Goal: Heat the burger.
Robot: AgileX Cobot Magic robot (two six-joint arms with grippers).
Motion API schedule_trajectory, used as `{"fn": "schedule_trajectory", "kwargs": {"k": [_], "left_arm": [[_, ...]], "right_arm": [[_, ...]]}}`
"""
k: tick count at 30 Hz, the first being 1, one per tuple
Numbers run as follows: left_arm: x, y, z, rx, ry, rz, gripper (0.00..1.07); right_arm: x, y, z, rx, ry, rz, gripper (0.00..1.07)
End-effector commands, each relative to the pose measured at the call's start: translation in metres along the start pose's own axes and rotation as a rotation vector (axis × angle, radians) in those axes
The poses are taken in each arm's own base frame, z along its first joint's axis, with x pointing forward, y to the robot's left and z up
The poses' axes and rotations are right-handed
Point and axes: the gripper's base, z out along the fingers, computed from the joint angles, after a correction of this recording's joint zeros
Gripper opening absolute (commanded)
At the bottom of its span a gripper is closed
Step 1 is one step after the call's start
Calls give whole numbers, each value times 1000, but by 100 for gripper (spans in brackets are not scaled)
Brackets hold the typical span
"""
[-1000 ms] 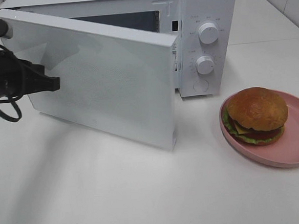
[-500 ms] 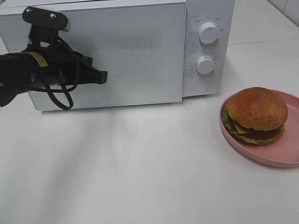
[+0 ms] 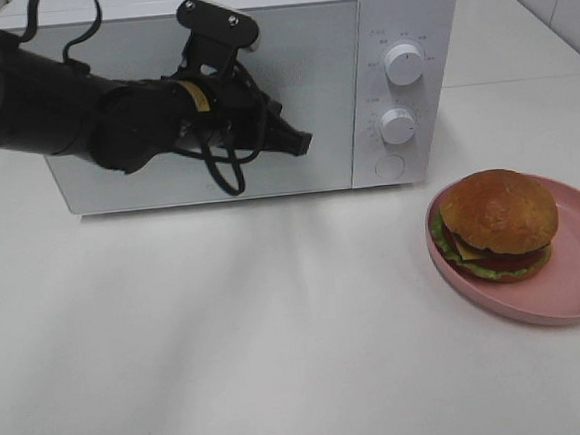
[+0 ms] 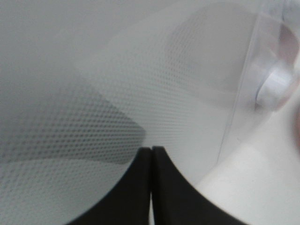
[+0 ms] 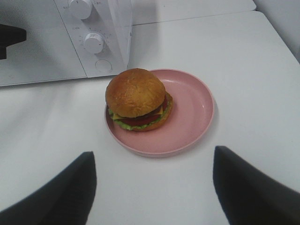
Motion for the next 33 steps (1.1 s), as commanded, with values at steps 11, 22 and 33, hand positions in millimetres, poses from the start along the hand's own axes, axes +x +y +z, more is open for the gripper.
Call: {"fn": "schedule_trajectory", "kwargs": {"k": [11, 22, 33], "left_arm": [[-36, -3, 14, 15, 64, -48, 0], [-48, -5, -37, 63, 387, -44, 0], [-71, 22, -107, 25, 586, -149, 0]], "right_arm": [[2, 0, -2, 2, -17, -9, 62], [2, 0, -2, 2, -17, -9, 62], [2, 0, -2, 2, -17, -9, 62]]}}
